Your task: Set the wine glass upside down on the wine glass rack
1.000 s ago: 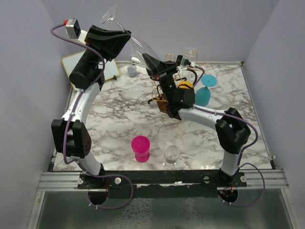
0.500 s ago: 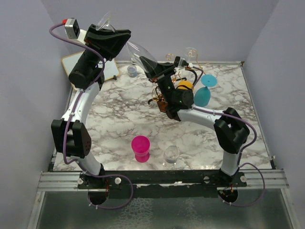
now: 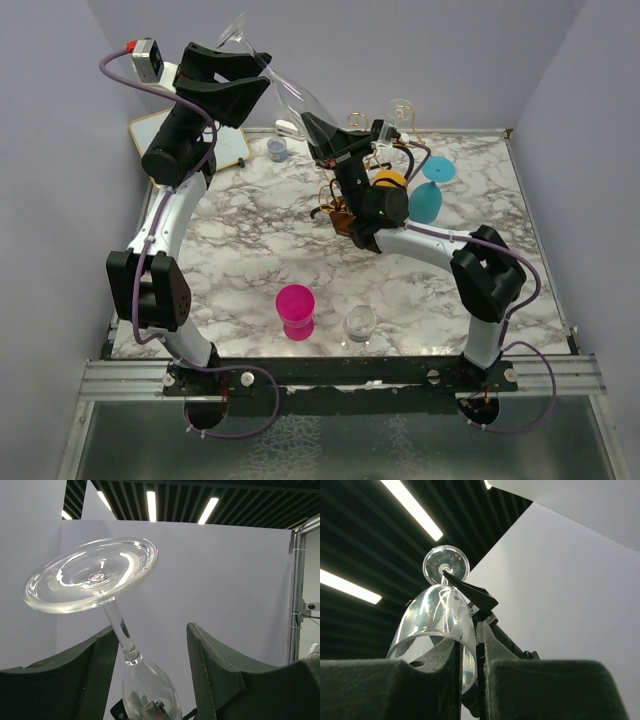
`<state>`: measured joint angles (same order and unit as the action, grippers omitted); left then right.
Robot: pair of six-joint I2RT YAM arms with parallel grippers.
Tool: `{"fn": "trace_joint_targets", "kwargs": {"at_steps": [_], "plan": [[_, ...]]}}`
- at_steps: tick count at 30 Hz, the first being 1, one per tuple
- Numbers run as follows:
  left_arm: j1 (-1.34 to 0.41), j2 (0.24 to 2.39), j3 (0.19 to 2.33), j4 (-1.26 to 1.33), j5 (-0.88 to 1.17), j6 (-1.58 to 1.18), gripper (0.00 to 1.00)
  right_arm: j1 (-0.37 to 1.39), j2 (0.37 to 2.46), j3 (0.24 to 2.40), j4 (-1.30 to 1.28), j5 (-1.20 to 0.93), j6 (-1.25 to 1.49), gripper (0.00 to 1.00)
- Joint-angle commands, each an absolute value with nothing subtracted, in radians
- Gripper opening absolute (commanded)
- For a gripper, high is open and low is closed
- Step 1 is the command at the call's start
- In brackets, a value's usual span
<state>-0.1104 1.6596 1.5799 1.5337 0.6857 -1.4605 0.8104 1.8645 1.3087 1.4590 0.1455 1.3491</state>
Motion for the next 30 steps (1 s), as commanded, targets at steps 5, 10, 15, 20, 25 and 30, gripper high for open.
{"fn": "trace_joint_targets", "kwargs": {"at_steps": [5,10,15,20,25,30], "plan": [[-0.103,1.633,1.594,1.734,0.679,-1.456,0.49,0.802,1.807,1.306,1.783,0.133,1.311,0.01],[-0.104,1.64,1.594,1.727,0.675,-1.453,0.36,0.802,1.816,1.32,1.783,0.119,1.311,0.01],[-0.107,1.646,1.607,1.728,0.68,-1.45,0.28,0.802,1.82,1.328,1.783,0.105,1.303,0.01],[-0.117,1.653,1.621,1.727,0.683,-1.447,0.26,0.803,1.823,1.332,1.783,0.096,1.289,0.01],[-0.127,1.657,1.619,1.735,0.688,-1.448,0.29,0.804,1.83,1.342,1.783,0.1,1.301,0.01],[-0.136,1.659,1.614,1.726,0.695,-1.444,0.21,0.804,1.832,1.347,1.783,0.12,1.311,0.01]]}}
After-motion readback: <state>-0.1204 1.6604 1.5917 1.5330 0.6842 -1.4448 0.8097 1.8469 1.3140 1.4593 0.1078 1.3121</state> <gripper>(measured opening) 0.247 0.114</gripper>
